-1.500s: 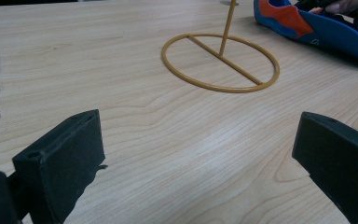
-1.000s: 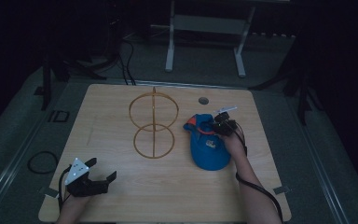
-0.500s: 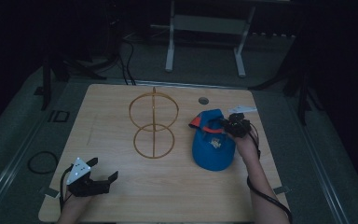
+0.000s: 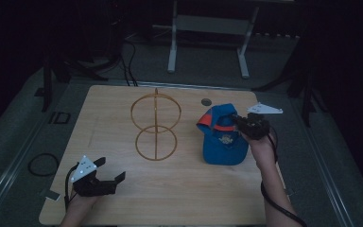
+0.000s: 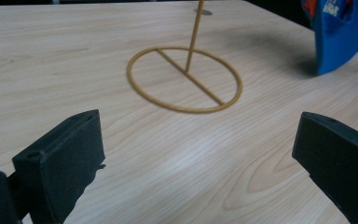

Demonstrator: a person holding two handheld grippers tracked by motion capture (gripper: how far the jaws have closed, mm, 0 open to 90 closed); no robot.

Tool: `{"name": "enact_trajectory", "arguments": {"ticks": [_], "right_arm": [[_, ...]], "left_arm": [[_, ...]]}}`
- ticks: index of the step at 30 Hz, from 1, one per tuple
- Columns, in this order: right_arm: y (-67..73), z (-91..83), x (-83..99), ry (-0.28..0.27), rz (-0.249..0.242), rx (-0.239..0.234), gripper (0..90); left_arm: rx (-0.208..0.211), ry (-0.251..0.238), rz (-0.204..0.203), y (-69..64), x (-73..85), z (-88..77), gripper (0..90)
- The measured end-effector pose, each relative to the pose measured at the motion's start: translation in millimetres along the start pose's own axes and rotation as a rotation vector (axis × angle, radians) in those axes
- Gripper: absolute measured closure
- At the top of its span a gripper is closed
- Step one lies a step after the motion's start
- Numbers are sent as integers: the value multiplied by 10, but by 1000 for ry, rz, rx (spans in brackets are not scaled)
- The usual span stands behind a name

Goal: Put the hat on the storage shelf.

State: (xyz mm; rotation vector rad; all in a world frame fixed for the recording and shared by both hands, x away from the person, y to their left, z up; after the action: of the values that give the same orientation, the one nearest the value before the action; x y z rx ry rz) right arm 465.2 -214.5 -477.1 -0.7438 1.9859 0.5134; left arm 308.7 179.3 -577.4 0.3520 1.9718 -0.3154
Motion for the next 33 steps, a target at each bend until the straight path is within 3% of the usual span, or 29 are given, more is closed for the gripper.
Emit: {"name": "enact_trajectory", "arguments": {"ticks": [6, 8, 14, 19, 25, 33], "right_arm": [[78, -162, -109, -25, -33, 10, 880], [136, -286, -198, -53, -51, 13, 880], [281, -426, -292, -82, -98, 12, 880], [359, -479, -319, -98, -97, -7, 880], [474, -523, -343, -114, -112, -22, 880], [544, -492, -343, -115, -114, -35, 880]], "left_arm": [[22, -12, 23, -100, -211, -5, 24], [42, -33, 36, -179, -424, -7, 24], [67, -62, 83, -344, -907, -19, 24], [91, -78, 100, -468, -1272, -8, 24], [121, -87, 145, -716, -1661, 48, 24], [194, -77, 184, -1171, -1965, 283, 24]]}}
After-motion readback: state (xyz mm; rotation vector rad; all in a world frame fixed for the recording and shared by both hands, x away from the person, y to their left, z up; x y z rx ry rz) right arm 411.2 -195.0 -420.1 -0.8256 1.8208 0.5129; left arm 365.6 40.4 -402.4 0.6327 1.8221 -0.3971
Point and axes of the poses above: each handheld gripper's, and its own axes: z roughly forward along the jaws, x roughly out of its underside, y roughly to its left, the point moved 10 cm from there along z, roughly forward along the jaws, and after that the axes turned 11 degrees about -x, right-handed, at the moved point
